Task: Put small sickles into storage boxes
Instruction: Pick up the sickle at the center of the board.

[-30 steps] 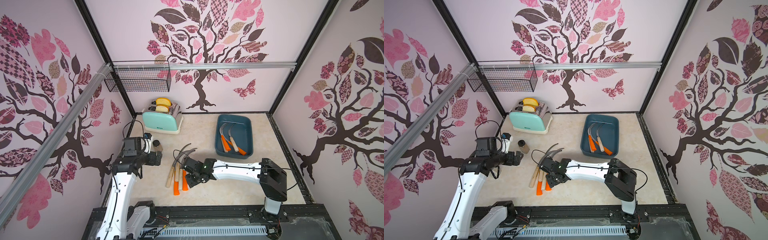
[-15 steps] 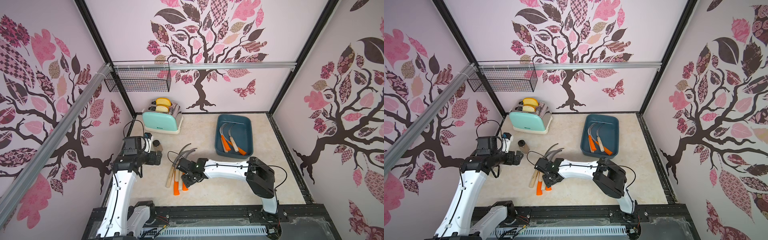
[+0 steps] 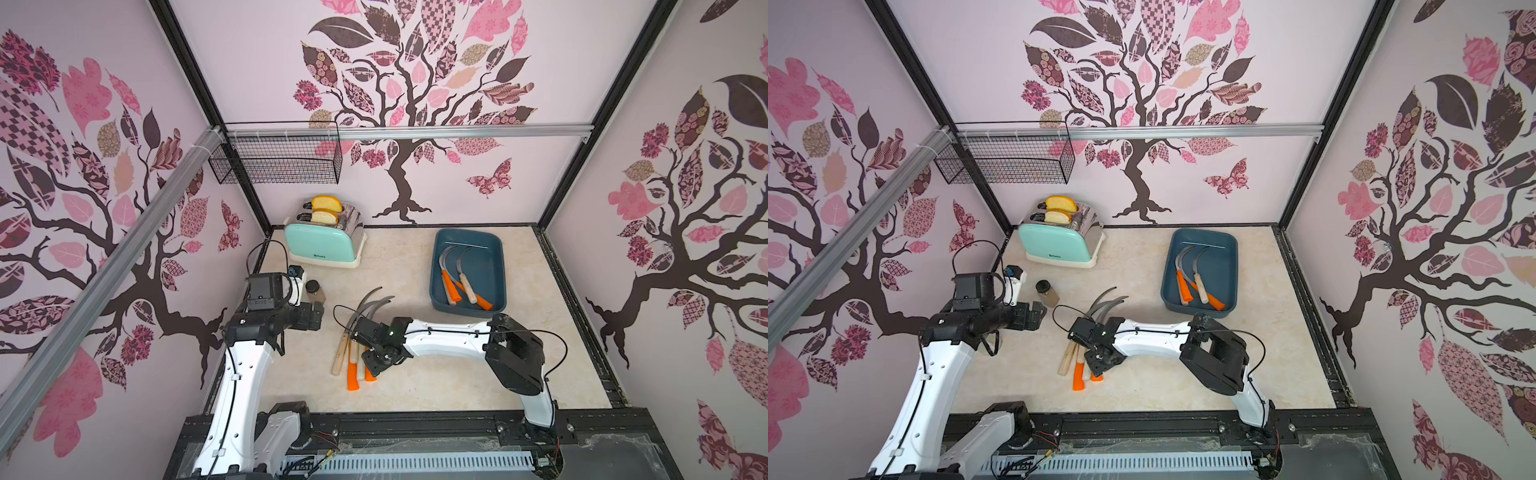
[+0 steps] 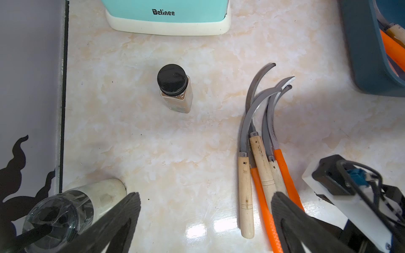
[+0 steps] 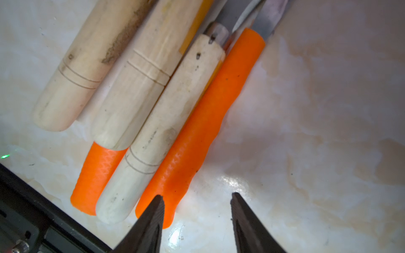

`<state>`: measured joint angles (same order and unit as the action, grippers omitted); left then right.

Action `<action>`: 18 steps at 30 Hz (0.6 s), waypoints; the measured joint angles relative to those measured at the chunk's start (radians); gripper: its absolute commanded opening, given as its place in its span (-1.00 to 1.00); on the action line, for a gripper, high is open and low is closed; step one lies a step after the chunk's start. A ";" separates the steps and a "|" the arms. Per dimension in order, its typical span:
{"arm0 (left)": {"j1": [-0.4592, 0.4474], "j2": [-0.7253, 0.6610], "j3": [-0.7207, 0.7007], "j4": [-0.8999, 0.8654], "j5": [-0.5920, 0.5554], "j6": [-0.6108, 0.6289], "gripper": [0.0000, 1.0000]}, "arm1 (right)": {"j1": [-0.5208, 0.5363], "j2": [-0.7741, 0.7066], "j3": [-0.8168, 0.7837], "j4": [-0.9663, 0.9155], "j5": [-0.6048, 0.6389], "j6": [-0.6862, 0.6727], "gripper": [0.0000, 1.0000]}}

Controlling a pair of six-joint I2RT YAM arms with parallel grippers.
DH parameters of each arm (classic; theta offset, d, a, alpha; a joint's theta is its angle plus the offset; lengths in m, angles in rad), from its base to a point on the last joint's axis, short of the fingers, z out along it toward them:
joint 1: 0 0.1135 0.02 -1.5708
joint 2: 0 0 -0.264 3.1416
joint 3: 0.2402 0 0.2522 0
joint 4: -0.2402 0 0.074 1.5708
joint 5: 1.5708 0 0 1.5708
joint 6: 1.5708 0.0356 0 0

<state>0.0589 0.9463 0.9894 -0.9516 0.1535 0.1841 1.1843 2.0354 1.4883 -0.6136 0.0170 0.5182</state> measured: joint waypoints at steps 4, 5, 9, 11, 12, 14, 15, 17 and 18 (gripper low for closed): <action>0.000 0.000 0.000 0.000 0.000 0.000 0.95 | 0.000 0.004 0.015 -0.003 -0.004 -0.002 0.06; 0.000 0.000 0.000 0.000 0.000 0.000 0.96 | 0.000 0.004 0.018 -0.003 -0.005 -0.002 0.07; 0.000 0.000 0.000 0.000 0.001 0.000 0.96 | 0.000 0.004 0.032 -0.003 -0.007 -0.003 0.06; 0.000 0.000 0.000 0.000 0.001 0.000 0.96 | 0.000 0.006 0.040 -0.006 -0.007 -0.003 0.06; 0.000 0.000 0.000 0.000 0.001 0.000 0.95 | 0.000 0.009 0.044 -0.007 -0.008 -0.003 0.06; 0.000 0.000 0.000 0.001 0.001 0.000 0.96 | 0.000 0.017 0.052 -0.007 -0.010 -0.004 0.07; 0.000 0.000 0.000 0.002 0.001 0.000 0.96 | 0.000 0.021 0.056 -0.008 -0.010 -0.005 0.06; 0.000 0.000 0.000 0.005 0.001 0.000 0.96 | 0.000 0.027 0.057 -0.011 -0.011 -0.006 0.07; 0.000 0.000 0.000 0.006 0.001 0.000 0.96 | 0.000 0.029 0.058 -0.011 -0.011 -0.006 0.06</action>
<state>0.0589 0.9463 0.9890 -0.9451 0.1547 0.1841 1.1843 2.0640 1.5459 -0.6247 0.0063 0.5117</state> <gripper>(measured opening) 0.978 0.532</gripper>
